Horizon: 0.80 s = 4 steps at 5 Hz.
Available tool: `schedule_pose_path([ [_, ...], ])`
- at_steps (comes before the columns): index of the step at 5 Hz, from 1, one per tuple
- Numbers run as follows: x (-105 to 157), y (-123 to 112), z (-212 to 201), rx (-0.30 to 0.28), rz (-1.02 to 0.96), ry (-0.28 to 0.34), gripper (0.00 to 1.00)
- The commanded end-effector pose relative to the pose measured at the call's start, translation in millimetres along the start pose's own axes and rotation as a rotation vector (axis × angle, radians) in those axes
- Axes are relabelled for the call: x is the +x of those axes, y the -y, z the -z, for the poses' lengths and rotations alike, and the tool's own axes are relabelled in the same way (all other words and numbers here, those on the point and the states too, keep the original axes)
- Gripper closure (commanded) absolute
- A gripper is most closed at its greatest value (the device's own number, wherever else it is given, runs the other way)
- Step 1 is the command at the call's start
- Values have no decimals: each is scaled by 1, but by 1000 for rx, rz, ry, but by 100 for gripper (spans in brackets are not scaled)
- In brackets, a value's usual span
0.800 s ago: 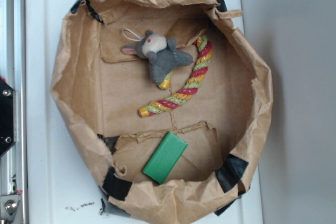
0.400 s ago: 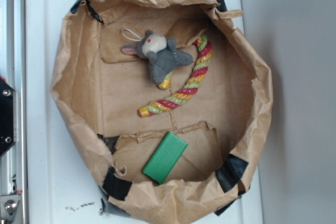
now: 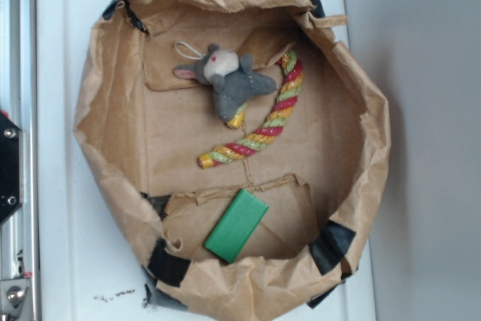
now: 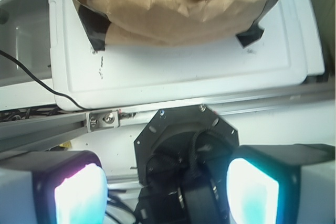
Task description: Grab the green block.
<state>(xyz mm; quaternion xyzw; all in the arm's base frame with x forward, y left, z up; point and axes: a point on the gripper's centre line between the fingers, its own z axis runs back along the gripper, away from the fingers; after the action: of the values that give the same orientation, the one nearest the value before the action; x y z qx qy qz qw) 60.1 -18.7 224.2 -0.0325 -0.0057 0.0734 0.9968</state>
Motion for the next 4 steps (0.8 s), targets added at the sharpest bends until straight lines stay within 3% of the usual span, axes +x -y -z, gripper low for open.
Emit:
schedule_pose_path([
  [1, 40, 16, 5, 1, -135, 5, 0],
  [3, 40, 16, 5, 1, -135, 5, 0],
  [4, 86, 45, 19, -6, -236, 1, 0],
])
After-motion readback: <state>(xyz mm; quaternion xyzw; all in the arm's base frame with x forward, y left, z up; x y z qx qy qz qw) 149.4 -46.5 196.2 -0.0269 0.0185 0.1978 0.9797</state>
